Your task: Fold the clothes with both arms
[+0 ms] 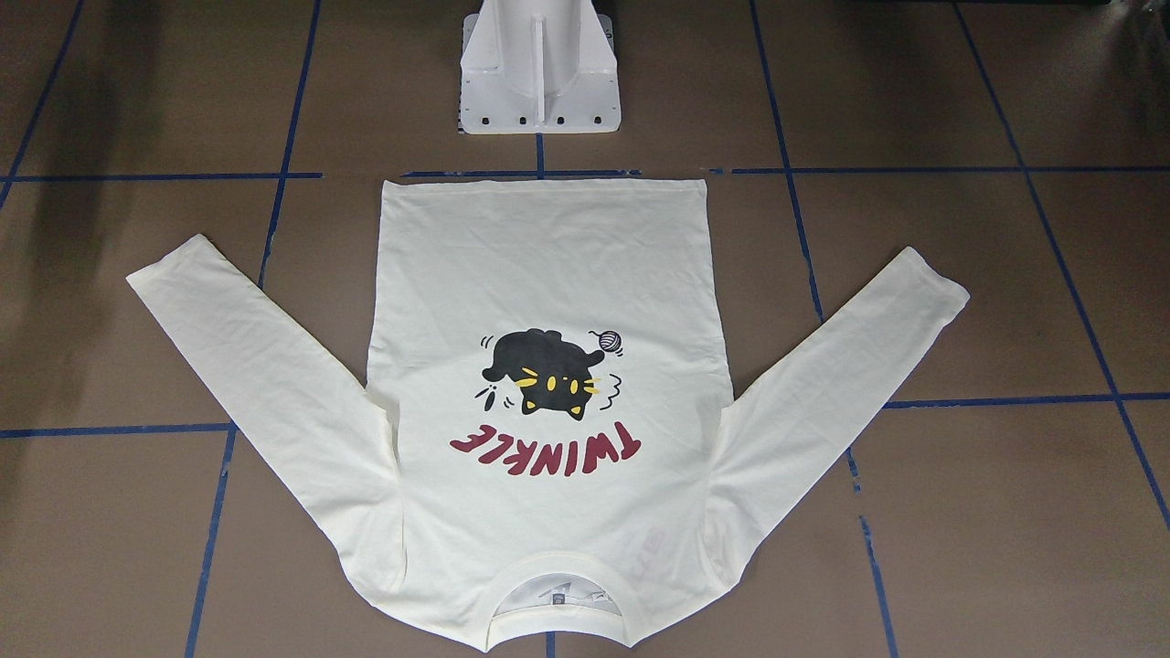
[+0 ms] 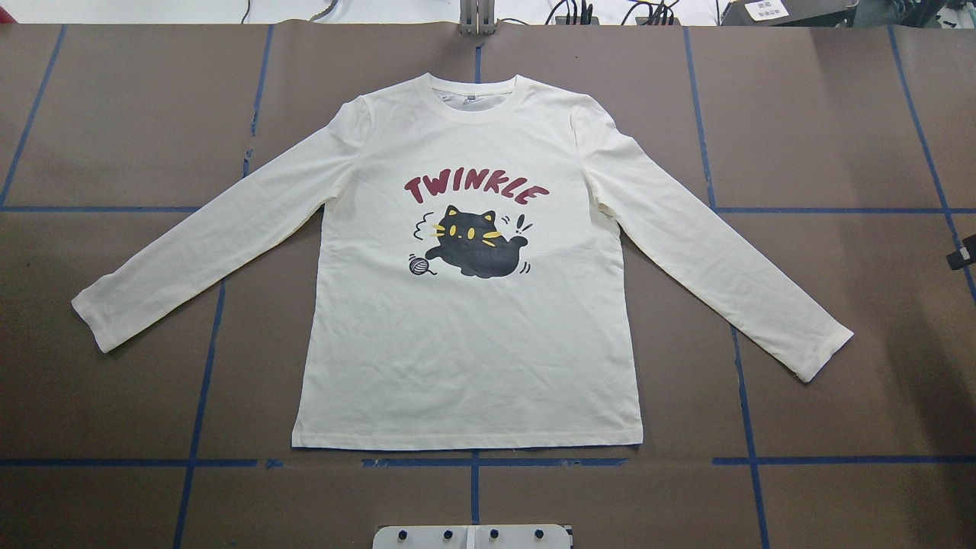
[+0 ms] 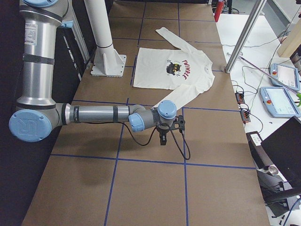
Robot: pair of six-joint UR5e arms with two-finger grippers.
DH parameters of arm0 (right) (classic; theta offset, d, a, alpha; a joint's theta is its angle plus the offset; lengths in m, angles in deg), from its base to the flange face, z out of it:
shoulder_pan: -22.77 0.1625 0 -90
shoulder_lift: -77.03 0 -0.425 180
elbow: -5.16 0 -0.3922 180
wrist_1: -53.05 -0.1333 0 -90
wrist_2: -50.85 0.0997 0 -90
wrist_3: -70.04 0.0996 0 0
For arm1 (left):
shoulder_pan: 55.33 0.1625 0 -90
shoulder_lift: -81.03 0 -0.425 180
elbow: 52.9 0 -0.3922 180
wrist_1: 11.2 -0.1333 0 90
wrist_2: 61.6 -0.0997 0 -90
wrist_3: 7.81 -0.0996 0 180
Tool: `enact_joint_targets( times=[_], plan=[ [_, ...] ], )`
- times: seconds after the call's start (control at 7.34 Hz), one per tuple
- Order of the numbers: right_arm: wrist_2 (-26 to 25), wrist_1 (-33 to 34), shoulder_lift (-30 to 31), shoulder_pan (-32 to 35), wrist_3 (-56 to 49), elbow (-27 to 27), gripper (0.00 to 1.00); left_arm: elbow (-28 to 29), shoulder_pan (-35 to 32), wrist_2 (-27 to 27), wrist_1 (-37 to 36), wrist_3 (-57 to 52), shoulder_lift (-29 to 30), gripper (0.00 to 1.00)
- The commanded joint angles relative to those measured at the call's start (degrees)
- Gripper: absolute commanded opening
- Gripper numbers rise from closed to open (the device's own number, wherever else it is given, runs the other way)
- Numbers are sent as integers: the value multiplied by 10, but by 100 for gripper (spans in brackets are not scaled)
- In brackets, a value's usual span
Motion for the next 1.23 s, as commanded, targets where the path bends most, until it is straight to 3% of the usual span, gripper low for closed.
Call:
enact_joint_targets(
  times=[0.0, 0.27, 0.68, 1.09],
  plan=[
    [-51, -147, 23, -94, 196, -1, 99, -2, 1, 2, 1, -1, 1, 100],
    [-147, -239, 29, -194, 343, -1, 95, 0, 1, 3, 2, -1, 0, 100],
    [-154, -276, 52, -240, 386, -1, 89, -3, 1, 3, 6, -2, 0, 100],
    [-157, -276, 46, -251, 395, -7, 74, -3, 1, 3, 5, -3, -1, 100]
  ],
)
